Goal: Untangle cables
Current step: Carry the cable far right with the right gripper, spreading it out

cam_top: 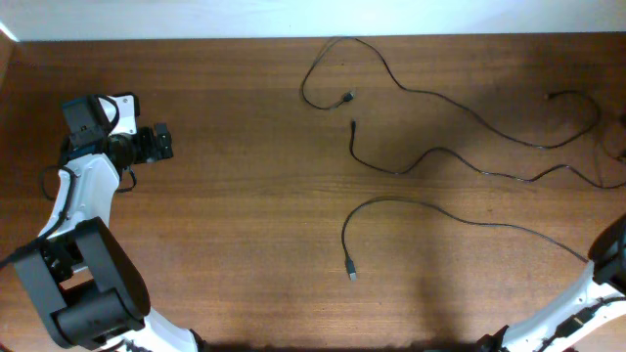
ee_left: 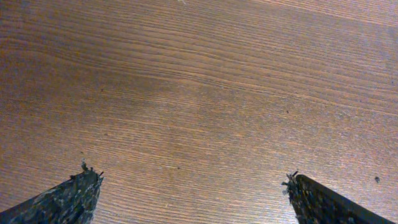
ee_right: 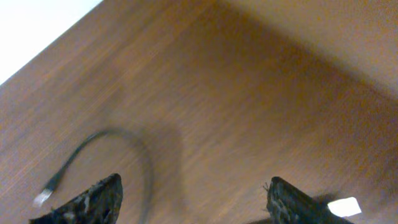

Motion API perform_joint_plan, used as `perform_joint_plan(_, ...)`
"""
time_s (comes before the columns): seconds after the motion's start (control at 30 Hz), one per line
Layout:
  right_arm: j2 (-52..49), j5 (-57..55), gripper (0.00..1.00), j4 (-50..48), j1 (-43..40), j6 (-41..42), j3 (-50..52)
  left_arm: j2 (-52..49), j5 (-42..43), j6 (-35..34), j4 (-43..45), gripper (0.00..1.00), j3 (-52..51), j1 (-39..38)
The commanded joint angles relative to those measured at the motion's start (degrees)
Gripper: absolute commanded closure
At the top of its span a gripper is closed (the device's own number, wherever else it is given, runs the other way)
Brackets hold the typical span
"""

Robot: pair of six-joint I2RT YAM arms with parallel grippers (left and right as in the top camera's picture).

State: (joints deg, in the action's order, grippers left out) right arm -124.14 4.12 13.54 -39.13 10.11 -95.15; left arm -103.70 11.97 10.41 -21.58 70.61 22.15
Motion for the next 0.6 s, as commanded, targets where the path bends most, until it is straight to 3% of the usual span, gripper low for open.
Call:
perform_joint_plan(0.0,1.14,4.15,0.23,1.29,4.61,-6.08,-0.76,1.51,0.20,-0.52,0.04,0.01,0.57,0.26)
perform_joint_plan(0.07,-0.22,4.02,0.20,2.14,6.91,-6.03,-0.74,1.51,0.22,-0.52,0.04,0.01,0.57,0.26)
perform_joint_plan(0.23,-5.31,-10.49,0.18,2.73,10.69,-1.14,-0.74,1.51,0.20,-0.52,0.04,0.01,0.57,0.26)
perform_joint_plan(0.57,-9.03,-15.32,0.16,2.64,9.01,0.37,-0.63,1.51,0.20,-0.52,0.04,0.01,0.57,0.26)
